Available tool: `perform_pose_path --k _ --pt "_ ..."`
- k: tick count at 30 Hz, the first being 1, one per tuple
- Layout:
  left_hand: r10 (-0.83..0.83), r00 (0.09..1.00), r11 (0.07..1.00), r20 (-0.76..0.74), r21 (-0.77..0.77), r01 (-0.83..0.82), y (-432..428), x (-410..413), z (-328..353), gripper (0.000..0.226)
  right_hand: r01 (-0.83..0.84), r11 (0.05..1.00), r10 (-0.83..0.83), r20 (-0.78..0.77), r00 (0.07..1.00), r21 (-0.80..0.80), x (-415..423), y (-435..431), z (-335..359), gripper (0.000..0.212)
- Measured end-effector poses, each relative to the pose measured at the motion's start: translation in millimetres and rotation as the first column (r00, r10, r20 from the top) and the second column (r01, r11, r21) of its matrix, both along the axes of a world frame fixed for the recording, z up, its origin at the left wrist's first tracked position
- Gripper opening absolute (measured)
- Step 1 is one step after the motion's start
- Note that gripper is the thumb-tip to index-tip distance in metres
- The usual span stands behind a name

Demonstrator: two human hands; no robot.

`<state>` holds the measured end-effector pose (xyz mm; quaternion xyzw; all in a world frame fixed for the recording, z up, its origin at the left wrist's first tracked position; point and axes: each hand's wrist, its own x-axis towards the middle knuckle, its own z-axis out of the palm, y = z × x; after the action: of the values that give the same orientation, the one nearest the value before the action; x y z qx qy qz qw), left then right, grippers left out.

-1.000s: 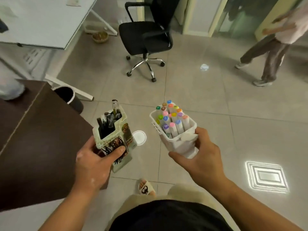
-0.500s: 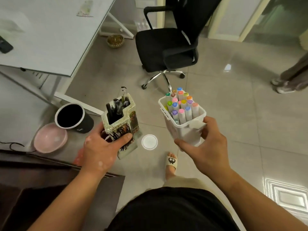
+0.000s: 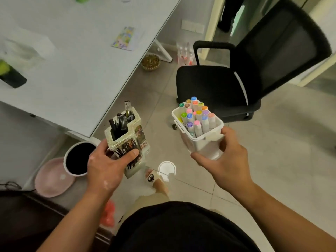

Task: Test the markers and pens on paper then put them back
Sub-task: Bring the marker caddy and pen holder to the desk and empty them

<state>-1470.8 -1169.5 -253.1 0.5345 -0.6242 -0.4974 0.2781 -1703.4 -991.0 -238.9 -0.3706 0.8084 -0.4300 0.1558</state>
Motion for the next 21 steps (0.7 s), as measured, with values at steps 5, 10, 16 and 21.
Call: perform_pose_path --k 5,10,16,21 --pt "-0.032 0.999 0.999 0.008 -0.004 0.032 -129.4 -35.1 14.3 0.047 0.022 1.0 -0.022 0.043 0.999 -0.018 -26.4 -127.5 3.5 0.08" --pt "0.072 0.997 0.997 0.026 -0.029 -0.071 -229.6 -51.2 23.8 0.048 -0.059 0.998 0.06 0.072 0.996 -0.022 -53.4 -246.3 8.1 0.08" --pt "0.299 0.954 0.953 -0.003 0.047 -0.299 -315.8 -59.8 6.6 0.053 -0.275 0.961 0.275 0.05 0.96 -0.002 -99.2 -400.3 7.4 0.079" --pt "0.488 0.873 0.87 0.008 0.083 -0.487 -375.8 -89.7 -14.0 0.053 -0.446 0.895 0.444 0.109 0.889 -0.008 -143.2 -534.5 -5.0 0.08"
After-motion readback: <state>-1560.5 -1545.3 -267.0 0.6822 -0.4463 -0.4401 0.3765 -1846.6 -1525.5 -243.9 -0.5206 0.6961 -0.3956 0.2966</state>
